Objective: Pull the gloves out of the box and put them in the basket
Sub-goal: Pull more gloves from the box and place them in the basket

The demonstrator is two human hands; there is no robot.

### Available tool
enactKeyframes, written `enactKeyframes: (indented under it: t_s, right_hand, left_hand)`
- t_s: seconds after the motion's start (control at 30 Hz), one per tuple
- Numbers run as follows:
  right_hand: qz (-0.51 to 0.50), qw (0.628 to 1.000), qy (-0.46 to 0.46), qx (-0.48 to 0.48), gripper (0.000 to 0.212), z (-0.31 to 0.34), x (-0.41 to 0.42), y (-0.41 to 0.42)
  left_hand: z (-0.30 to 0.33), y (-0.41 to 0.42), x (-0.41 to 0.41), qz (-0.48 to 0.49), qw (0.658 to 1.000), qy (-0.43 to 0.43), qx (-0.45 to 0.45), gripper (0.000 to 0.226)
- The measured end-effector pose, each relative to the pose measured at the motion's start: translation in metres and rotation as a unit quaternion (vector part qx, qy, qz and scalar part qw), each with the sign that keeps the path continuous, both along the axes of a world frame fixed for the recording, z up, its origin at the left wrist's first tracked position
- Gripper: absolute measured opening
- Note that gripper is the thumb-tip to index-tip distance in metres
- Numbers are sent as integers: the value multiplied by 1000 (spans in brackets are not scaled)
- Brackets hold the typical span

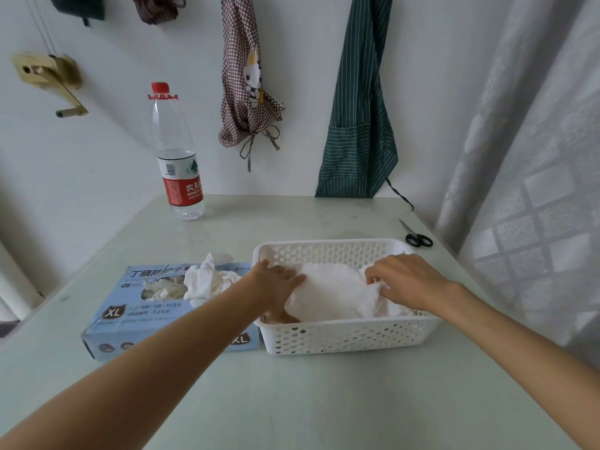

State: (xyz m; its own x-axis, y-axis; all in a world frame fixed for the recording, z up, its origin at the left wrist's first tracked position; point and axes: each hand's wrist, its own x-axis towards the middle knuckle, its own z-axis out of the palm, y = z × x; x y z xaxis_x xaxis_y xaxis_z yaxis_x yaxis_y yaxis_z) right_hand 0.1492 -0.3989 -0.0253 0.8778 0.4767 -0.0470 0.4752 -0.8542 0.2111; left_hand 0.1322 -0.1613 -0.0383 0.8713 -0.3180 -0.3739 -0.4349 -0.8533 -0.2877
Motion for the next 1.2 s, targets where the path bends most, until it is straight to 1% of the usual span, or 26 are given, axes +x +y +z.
enactKeyframes:
  t_s: [0.07, 0.1, 0.17, 0.2, 0.23, 0.27, 0.33, 0.37, 0.4, 0.43, 0.47, 0.5, 0.53, 0.57, 0.63, 0.67, 0.77, 0.83, 0.9, 1.0, 1.03, 1.1, 1.17, 1.2]
  right_hand:
    - [-3, 1000, -4, 17, 31, 5, -3, -3]
    - [-8, 1000, 13, 9, 31, 7, -4, -5]
    - [-31, 996, 82, -6, 36, 8, -7, -8]
    - [-48, 992, 117, 9, 37, 11, -7, -10]
    - [-59, 988, 138, 40, 35, 15, -6, -11]
    - [-57, 985, 135, 94, 32, 19, -2, -11]
    - [-41, 968, 115, 221, 29, 24, 6, -5]
    - [-37, 957, 134, 255, 27, 24, 8, 1]
    - [-34, 951, 171, 255, 27, 21, 9, 8]
    - [-38, 951, 212, 221, 40, 15, 11, 14]
    - [-54, 953, 247, 167, 61, 8, 13, 19]
    - [-76, 954, 266, 117, 79, 2, 14, 21]
    - [-97, 955, 268, 82, 92, -2, 16, 21]
    - [-111, 956, 264, 66, 101, -4, 18, 19]
    - [-119, 958, 255, 57, 107, -9, 21, 15]
    - [-116, 960, 249, 55, 105, -12, 20, 13]
    - [-102, 966, 229, 54, 97, -25, 19, 12]
    - [-101, 967, 228, 49, 97, -28, 19, 13]
    - [-109, 964, 240, 40, 98, -24, 21, 14]
    - [-120, 956, 266, 41, 92, -8, 20, 16]
    - [-120, 956, 263, 44, 88, 0, 19, 18]
    - [-116, 963, 232, 76, 75, 15, 11, 23]
    - [-98, 967, 174, 158, 59, 24, -1, 37]
    - [-84, 961, 147, 217, 51, 26, -9, 48]
  left_hand:
    - [7, -2, 4, 15, 999, 24, -16, 102]
    - [11, -3, 7, 28, 999, 35, -28, 104]
    - [20, -2, 10, 49, 995, 46, -68, 102]
    - [24, -1, 10, 49, 993, 42, -95, 97]
    - [28, 0, 9, 38, 992, 28, -115, 93]
    - [31, 1, 7, 18, 992, 8, -121, 89]
    - [31, 1, 5, -21, 995, -11, -97, 93]
    - [29, -1, 5, -30, 997, -5, -75, 98]
    - [24, -3, 5, -30, 998, 5, -50, 102]
    - [18, -6, 7, -25, 999, 10, -26, 106]
    - [11, -9, 9, -19, 1000, 10, -3, 109]
    - [6, -11, 12, -17, 1000, 9, 14, 110]
    - [2, -13, 14, -15, 999, 9, 27, 110]
    - [-1, -15, 16, -13, 999, 12, 33, 107]
    - [-5, -14, 19, -6, 999, 26, 32, 98]
    - [-6, -13, 21, -4, 999, 31, 31, 97]
    - [-10, -5, 26, -11, 999, 35, 28, 101]
    - [-9, -1, 25, -19, 999, 37, 11, 103]
    - [-2, 1, 22, -25, 998, 34, -42, 102]
    - [19, 5, 6, -11, 986, 7, -164, 101]
    - [27, 11, -1, -5, 978, -10, -207, 94]
    - [39, 26, -20, 13, 957, -38, -287, 73]
    - [45, 53, -40, 42, 935, -74, -345, 53]
    - [45, 69, -48, 64, 922, -102, -367, 46]
